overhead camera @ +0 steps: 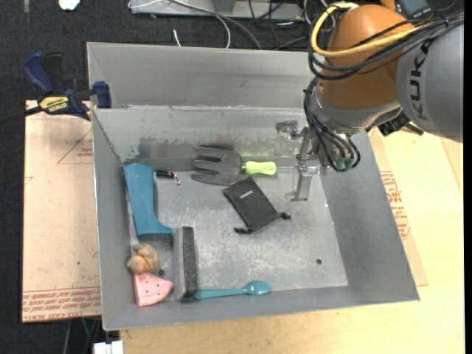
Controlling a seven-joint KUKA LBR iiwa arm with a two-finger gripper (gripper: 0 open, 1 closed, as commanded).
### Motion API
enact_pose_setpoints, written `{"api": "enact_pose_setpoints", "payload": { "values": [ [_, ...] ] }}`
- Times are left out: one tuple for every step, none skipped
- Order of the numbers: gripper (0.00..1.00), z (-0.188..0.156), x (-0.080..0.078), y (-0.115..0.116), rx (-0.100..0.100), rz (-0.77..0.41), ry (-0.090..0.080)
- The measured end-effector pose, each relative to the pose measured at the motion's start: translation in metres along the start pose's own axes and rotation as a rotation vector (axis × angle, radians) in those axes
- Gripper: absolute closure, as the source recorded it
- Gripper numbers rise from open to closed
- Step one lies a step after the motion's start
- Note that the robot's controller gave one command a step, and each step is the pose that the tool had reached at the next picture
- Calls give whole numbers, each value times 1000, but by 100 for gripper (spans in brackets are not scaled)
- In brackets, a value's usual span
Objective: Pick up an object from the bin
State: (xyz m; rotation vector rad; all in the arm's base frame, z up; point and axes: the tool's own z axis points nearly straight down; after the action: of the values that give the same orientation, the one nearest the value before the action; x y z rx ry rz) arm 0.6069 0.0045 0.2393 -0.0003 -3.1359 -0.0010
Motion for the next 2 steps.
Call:
{"api": "enact_pose_setpoints", "payload": {
  "values": [
    [0,-5,-1,0,0,0,-8],
    [0,57,20,-13,-1,5,-11]
  ]
}}
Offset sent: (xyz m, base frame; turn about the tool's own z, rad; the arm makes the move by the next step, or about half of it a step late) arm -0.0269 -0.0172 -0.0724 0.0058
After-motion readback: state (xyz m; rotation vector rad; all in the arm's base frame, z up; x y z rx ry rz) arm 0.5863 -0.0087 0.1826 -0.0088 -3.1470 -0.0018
